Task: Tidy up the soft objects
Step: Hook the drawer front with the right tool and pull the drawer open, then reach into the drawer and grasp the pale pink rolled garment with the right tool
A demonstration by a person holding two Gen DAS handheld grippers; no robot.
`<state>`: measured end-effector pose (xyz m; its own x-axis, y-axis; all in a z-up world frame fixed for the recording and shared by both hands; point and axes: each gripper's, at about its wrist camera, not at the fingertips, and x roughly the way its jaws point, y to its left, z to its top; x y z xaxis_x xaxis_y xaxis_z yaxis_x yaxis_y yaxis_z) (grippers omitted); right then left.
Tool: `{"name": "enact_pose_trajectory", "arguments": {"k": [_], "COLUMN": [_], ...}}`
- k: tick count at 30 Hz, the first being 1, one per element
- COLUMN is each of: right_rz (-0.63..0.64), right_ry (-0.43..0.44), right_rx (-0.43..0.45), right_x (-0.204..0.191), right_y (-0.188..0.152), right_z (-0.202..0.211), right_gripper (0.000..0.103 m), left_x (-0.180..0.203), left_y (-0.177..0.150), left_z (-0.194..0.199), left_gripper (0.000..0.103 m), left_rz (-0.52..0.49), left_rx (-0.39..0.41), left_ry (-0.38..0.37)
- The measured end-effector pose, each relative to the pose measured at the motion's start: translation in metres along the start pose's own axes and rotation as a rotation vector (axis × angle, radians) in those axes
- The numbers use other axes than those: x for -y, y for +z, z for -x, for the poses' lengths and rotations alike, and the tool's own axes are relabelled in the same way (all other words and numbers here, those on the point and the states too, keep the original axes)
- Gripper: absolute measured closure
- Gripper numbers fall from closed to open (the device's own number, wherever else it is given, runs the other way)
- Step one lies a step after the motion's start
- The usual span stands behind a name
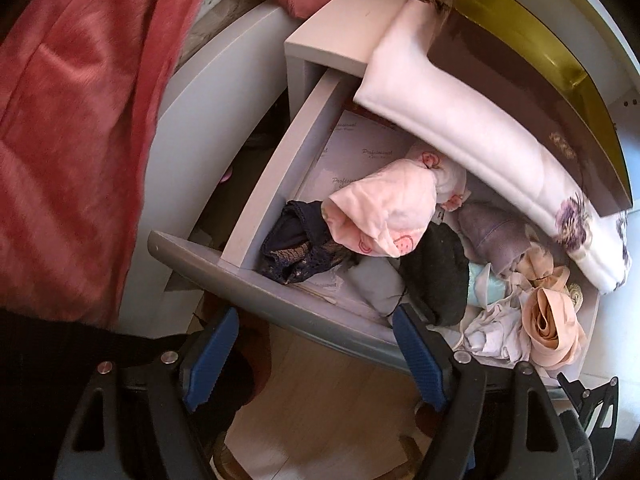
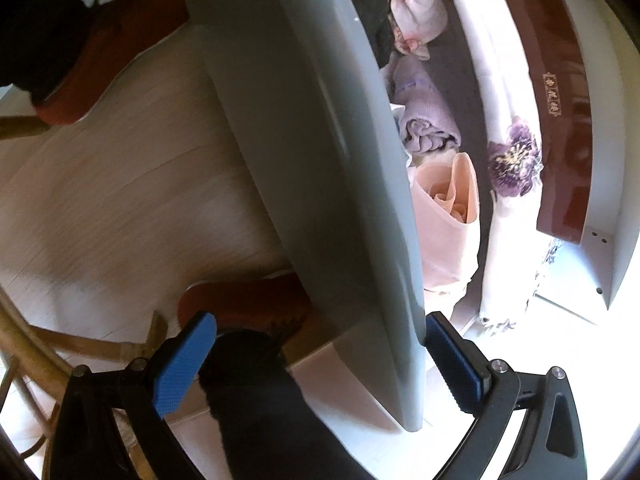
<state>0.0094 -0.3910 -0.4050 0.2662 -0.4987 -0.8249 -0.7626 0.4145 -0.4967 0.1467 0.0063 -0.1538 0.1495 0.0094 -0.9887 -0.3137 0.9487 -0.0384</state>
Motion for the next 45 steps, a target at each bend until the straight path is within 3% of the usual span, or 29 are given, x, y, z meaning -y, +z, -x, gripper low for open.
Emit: {"name": "enact_pose_trajectory", "arguments": {"k": [5, 6, 10, 13, 17, 25, 29, 40, 45], "right_rz": [0.011, 0.013, 0.022, 0.025, 0.023, 0.002, -0.006, -0.026, -0.097], "right_ry": [0.054, 0.06, 0.082, 0.11, 0.128, 0.146, 0.158, 0.198, 0.281], "right_rx": [-0.034, -0.039, -0.06, -0.064, -0.057, -0.035, -0.021, -0.015, 0.014], "right_x": [0.001, -0.002, 0.008, 0.031, 0.043, 0.065, 0.078, 0.116, 0.14], "right_y": [0.004, 0.001, 0.002, 0.006, 0.01, 0.02, 0.023, 0.032, 0.04], "right_z": [-0.004, -0.012, -0.005, 0.015, 0.013, 0.031, 0.06, 0.09, 0.108], "right_gripper": [0.0, 0.0, 0.0, 0.0, 0.0, 0.0, 0.0, 0.0, 0.0], "left_x": [0.001, 0.002, 0.005, 0.011, 0.019, 0.058, 0.07, 0.075, 0.069], "left_y": [0.002, 0.022, 0.029, 0.034, 0.043, 0.058, 0.071, 0.077, 0.07], "left_z": [0.003, -0.002, -0.011, -0.009, -0.009, 0.007, 0.015, 0.009, 0.015], "left_gripper": [0.022, 0.022, 0.022, 0.022, 0.022, 0.022, 0.022, 0.022, 0.022], "left_rz": [-0.005, -0.007, -0.02, -0.032, -0.049, -0.153, -0.172, -0.173, -0.168], "left_rx": [-0.02, -0.026, -0.033, -0.04, -0.043, 0.025, 0.068, 0.087, 0.146], "left_ry": [0.009, 0.01, 0.026, 0.04, 0.045, 0.018, -0.002, -0.051, -0.057]}}
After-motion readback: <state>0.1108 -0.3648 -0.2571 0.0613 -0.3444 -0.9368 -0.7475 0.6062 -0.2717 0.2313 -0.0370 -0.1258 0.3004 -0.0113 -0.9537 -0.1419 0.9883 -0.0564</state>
